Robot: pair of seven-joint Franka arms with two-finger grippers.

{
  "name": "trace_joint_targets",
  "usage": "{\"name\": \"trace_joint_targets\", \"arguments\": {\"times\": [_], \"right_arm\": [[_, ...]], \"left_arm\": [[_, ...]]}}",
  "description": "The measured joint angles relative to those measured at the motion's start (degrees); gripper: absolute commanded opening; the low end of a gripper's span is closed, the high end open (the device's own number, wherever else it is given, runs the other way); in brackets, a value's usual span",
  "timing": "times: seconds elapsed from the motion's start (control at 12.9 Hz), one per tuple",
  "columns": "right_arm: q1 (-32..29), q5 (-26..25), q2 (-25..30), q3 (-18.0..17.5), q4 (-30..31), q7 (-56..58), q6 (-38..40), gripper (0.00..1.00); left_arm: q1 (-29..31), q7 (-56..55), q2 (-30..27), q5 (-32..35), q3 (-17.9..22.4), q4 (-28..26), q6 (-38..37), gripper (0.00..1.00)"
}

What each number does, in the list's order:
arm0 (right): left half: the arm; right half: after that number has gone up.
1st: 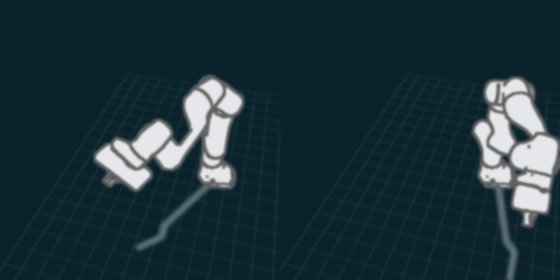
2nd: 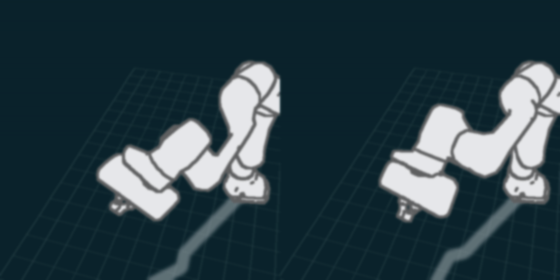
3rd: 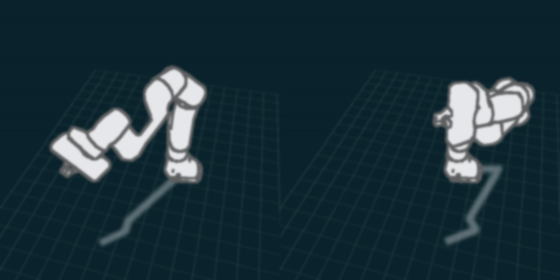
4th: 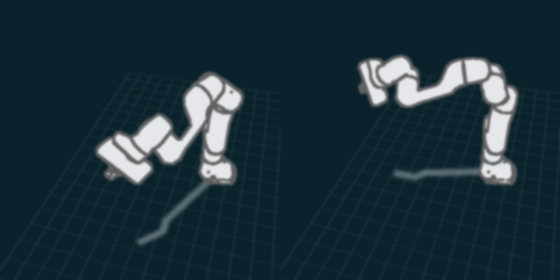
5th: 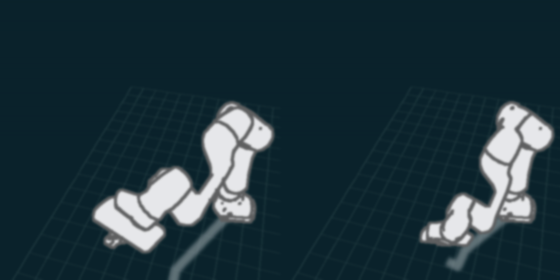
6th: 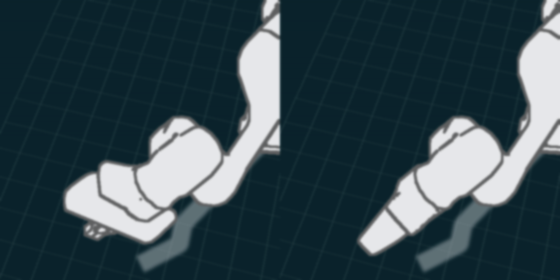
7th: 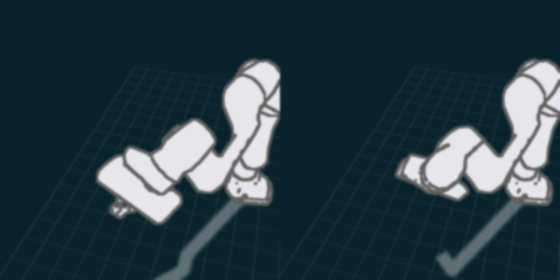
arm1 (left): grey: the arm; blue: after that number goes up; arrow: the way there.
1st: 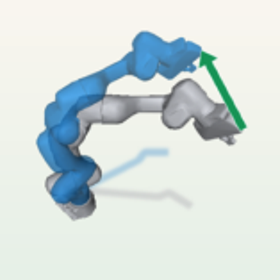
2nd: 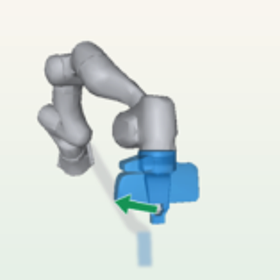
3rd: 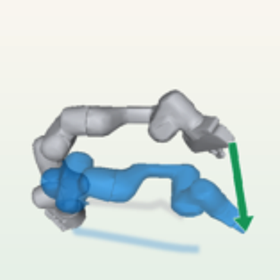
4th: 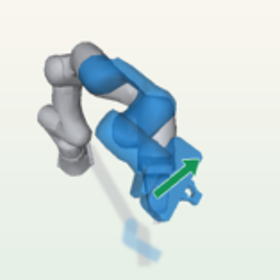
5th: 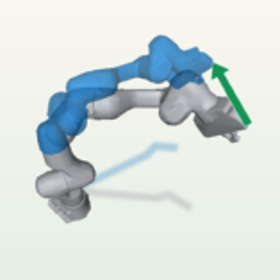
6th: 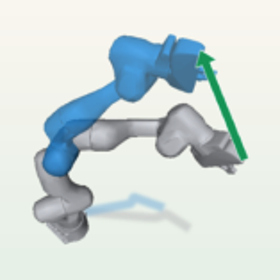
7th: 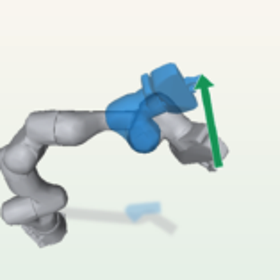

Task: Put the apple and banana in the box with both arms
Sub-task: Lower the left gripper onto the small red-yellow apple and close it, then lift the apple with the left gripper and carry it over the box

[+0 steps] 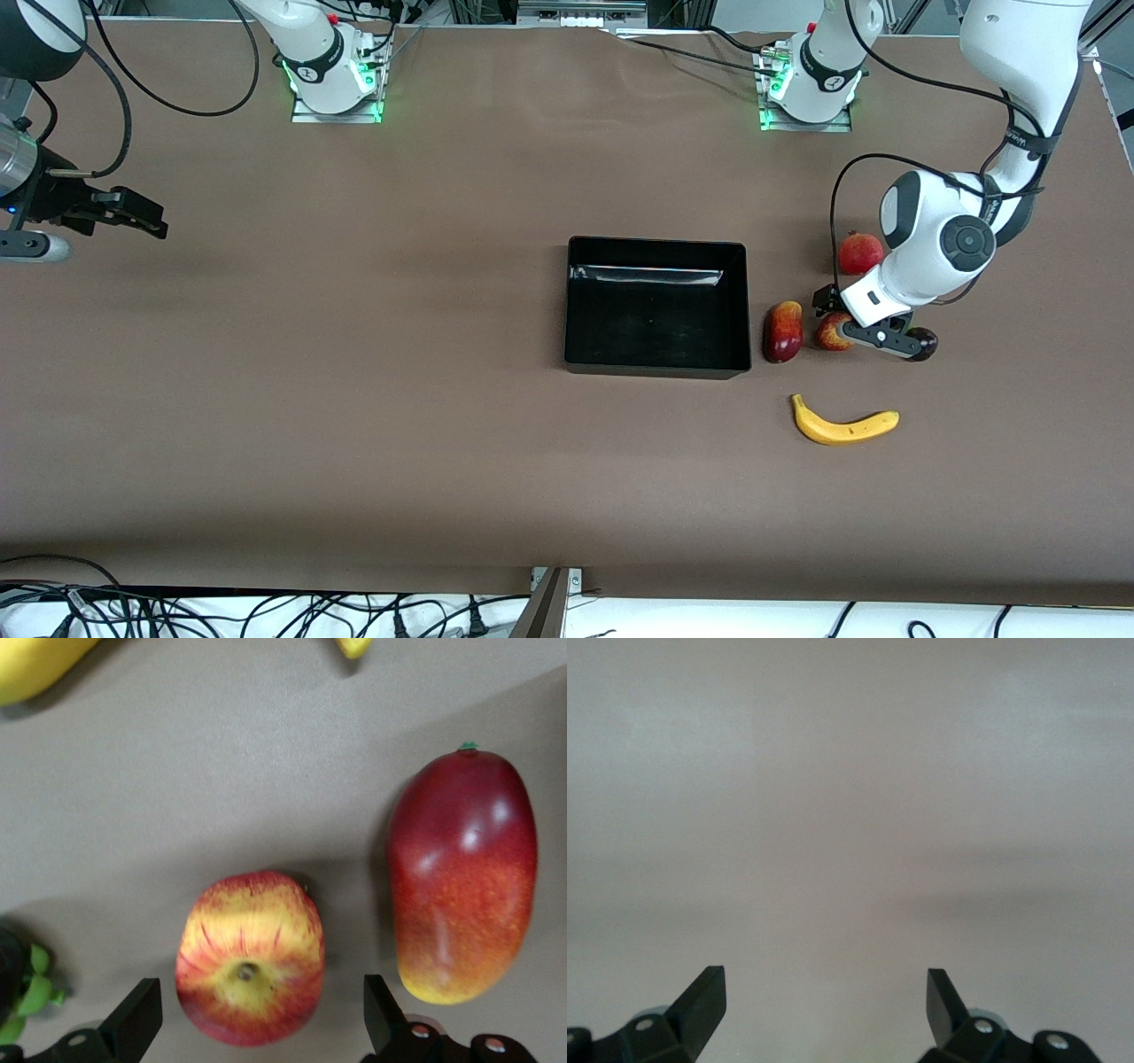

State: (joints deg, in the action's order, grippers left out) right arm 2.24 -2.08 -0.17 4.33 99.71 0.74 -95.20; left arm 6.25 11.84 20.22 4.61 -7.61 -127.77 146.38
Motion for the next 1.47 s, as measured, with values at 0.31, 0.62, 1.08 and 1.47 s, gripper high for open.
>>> {"name": "trace_joint_targets", "arguments": {"times": [0.31,0.62,1.08,1.47], "right_arm": [[0.0,0.0,0.0,-0.5,0.0,0.0,1.8,1.0],[0.0,0.0,0.0,-1.1,0.0,0.0,1.8,1.0],[0.0,0.1,0.0,-1.1,-0.1,0.0,1.9,1.0],[0.0,0.1,0.0,-1.2,-0.2,0.0,1.9,1.0]], "left_arm": [[0.0,0.2,1.6,2.1,0.0,0.1,2.9,1.0],[0.0,0.7,3.2,2.1,0.0,0.4,3.8,0.01],[0.1,1.0,1.2,2.1,-0.5,3.8,-0.6,0.0],[-1.8,-7.0,-10.4,-1.0,-11.5,9.1,-19.2,0.0]]}}
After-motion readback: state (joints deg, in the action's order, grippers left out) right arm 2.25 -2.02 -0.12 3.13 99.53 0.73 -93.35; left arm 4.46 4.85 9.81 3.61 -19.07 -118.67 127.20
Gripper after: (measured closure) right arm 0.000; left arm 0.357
